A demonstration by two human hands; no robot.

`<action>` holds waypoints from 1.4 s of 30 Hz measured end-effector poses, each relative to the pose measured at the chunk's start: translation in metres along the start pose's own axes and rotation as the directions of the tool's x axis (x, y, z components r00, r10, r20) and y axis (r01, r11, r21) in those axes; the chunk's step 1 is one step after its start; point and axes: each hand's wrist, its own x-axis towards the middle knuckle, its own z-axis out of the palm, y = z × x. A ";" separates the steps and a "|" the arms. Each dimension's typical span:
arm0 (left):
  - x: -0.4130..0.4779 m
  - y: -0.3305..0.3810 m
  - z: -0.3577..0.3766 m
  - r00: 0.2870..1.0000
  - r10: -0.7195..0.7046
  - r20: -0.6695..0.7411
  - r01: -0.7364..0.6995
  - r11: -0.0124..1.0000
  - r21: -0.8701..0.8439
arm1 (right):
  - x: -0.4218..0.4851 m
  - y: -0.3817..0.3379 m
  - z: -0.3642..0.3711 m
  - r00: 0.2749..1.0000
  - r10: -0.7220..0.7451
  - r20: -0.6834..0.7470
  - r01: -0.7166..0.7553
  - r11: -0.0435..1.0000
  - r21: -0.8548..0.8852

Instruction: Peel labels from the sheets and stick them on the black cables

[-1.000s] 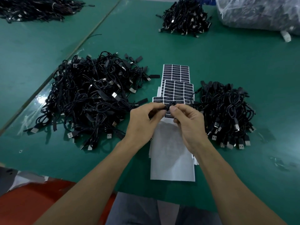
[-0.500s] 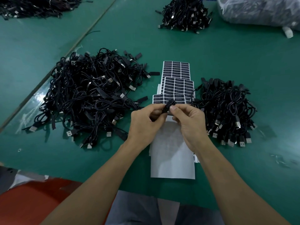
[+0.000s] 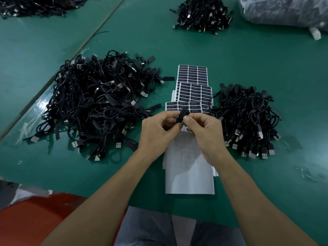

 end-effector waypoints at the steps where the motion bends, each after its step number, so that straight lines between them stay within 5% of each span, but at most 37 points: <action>1: 0.000 0.002 0.000 1.000 -0.004 0.000 0.004 1.000 -0.005 | 0.000 0.000 0.000 1.000 -0.004 0.000 0.004 1.000 -0.004; 42: 0.007 0.004 -0.002 0.980 -0.177 0.094 0.187 0.976 -0.107 | -0.007 -0.004 0.010 0.990 -0.097 -0.104 0.081 0.985 -0.152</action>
